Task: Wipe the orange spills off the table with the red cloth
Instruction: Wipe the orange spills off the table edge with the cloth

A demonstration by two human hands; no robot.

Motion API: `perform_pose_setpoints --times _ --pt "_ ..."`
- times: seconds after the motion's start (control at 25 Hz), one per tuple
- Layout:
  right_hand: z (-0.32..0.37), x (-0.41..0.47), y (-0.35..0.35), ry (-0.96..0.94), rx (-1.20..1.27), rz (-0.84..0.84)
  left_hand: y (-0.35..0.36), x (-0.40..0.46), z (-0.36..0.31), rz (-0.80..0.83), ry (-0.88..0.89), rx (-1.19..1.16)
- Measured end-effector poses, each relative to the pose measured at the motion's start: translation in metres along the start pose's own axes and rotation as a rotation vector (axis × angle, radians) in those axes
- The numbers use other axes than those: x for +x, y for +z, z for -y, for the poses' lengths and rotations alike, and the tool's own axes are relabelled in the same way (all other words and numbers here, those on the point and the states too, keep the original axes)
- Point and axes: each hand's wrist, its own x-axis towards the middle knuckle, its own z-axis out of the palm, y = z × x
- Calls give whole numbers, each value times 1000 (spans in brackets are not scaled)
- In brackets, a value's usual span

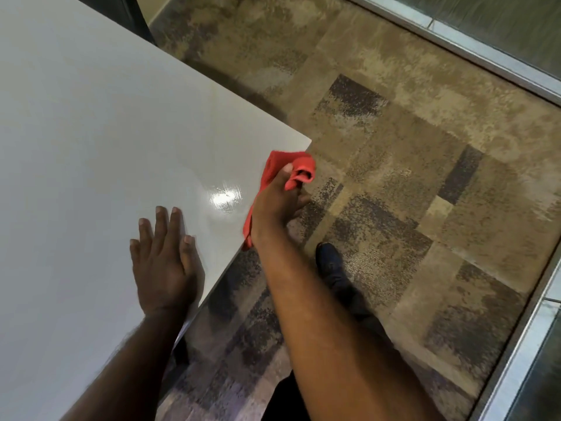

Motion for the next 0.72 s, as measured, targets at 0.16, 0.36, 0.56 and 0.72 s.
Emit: perform_pose_setpoints --times 0.16,0.36,0.56,0.72 --pt "-79 -35 6 -12 -8 -80 0 1 0 0 0 -3" --pt "-76 -28 14 -89 -77 -132 0 1 2 -9 -8 13" --pt "-21 20 14 -169 -122 -144 2 0 4 1 -32 1" --pt "18 57 14 -180 -102 -136 5 1 7 8 -34 -31"
